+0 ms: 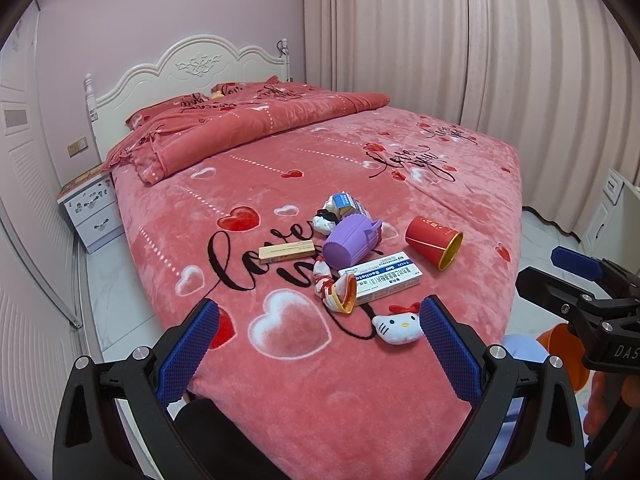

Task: Collect trash

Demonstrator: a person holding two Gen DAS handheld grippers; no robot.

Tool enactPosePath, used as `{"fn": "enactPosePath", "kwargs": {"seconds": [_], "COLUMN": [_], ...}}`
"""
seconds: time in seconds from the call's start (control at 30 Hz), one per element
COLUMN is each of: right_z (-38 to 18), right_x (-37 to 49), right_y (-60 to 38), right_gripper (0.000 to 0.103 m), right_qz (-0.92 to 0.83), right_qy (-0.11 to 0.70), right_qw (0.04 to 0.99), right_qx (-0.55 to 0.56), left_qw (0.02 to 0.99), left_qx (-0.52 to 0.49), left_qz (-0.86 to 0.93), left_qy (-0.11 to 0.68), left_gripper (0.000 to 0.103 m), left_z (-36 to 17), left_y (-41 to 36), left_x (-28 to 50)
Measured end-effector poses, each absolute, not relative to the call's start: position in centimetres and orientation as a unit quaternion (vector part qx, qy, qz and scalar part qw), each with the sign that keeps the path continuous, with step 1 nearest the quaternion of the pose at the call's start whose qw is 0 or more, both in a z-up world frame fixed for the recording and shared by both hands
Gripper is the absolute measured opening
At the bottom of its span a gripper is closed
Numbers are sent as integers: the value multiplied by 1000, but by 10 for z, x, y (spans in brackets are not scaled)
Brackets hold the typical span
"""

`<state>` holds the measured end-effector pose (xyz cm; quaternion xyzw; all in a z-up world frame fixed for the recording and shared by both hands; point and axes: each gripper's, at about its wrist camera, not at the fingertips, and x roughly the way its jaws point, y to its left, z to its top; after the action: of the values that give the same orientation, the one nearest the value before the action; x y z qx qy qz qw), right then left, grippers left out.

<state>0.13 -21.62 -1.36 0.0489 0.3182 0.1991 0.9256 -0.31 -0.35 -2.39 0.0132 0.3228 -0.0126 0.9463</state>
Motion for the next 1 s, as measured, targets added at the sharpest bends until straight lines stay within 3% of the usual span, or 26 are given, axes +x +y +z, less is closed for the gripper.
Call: {"fn": "enactPosePath", "kwargs": {"seconds": [1.0], "right_z": [-10], "right_x": [-3], "right_y": [-223], "right_gripper": [99], "right_qz": [202], "right_qy": [328], "right_qw": [922], "right_qx": [43], "left_qw": [938], "left_qx": [50], "left_qz": [-26], "left_qy": [342], "left_gripper": [98], "left_z": [-15], "left_y": [-13], "left_x": [5]}}
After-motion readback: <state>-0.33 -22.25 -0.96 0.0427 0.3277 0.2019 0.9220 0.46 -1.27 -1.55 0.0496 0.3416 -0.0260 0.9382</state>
